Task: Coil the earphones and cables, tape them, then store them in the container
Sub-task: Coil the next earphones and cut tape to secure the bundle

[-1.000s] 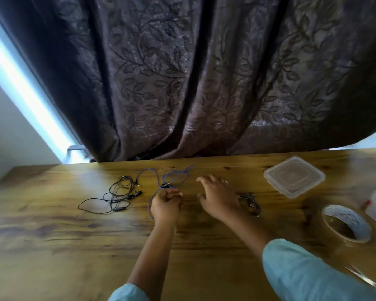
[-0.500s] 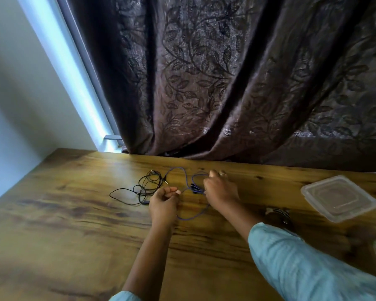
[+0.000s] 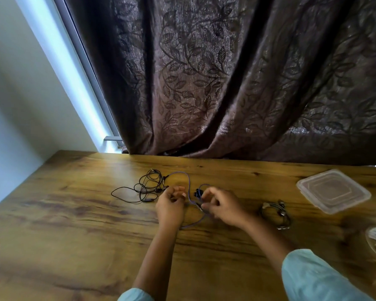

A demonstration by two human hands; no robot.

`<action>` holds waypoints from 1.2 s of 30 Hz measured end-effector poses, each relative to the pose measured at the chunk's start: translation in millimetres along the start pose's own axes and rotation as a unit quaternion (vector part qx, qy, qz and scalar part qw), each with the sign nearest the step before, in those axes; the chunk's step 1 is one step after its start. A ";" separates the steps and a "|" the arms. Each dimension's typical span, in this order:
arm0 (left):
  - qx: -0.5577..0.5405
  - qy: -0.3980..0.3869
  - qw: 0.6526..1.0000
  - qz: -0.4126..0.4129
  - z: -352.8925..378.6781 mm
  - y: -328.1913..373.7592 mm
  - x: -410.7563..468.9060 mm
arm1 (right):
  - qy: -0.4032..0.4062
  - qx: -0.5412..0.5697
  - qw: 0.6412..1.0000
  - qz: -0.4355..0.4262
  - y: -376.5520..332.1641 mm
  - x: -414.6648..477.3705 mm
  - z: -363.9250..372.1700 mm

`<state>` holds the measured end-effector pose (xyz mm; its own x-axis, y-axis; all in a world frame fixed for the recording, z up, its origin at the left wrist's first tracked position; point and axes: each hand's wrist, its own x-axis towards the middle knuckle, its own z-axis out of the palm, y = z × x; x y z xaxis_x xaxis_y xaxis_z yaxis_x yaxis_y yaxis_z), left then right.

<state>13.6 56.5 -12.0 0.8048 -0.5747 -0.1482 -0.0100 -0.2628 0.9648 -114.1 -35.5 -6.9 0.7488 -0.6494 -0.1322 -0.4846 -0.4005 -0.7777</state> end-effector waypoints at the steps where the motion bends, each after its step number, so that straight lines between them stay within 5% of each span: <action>1: 0.007 -0.009 1.000 0.004 0.4 0.0 -1.5 | 0.048 -0.016 0.999 0.010 3.9 2.2 -1.2; 4: 0.031 -0.034 0.999 0.013 0.8 -1.2 -6.0 | 0.118 -0.132 0.983 0.048 13.1 4.9 -9.6; 8: 0.047 -0.056 0.997 0.025 1.0 -2.0 -7.9 | 0.074 -0.248 0.959 0.117 25.4 3.6 -9.6; 18: 0.011 -0.078 0.997 -0.006 3.1 -1.7 -9.1 | 0.035 -0.134 0.980 0.144 24.6 5.0 -9.5; 25: -0.007 -0.092 0.996 -0.018 0.8 -4.5 -14.2 | 0.017 -0.238 0.967 0.093 23.6 -9.5 -9.8; 31: -0.027 -0.108 0.994 0.009 -1.2 5.8 -23.2 | 0.093 0.003 0.996 0.010 -1.0 -9.3 -21.2; 36: -0.036 -0.179 0.977 0.113 0.8 30.1 -27.4 | 0.108 0.192 0.974 -0.050 -41.7 -21.8 -40.4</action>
<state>-9.2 63.7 20.9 0.5284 -0.8489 0.0156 -0.1114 -0.0511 0.9925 -128.5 -30.8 53.3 0.6504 -0.7575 0.0562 -0.1783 -0.2241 -0.9581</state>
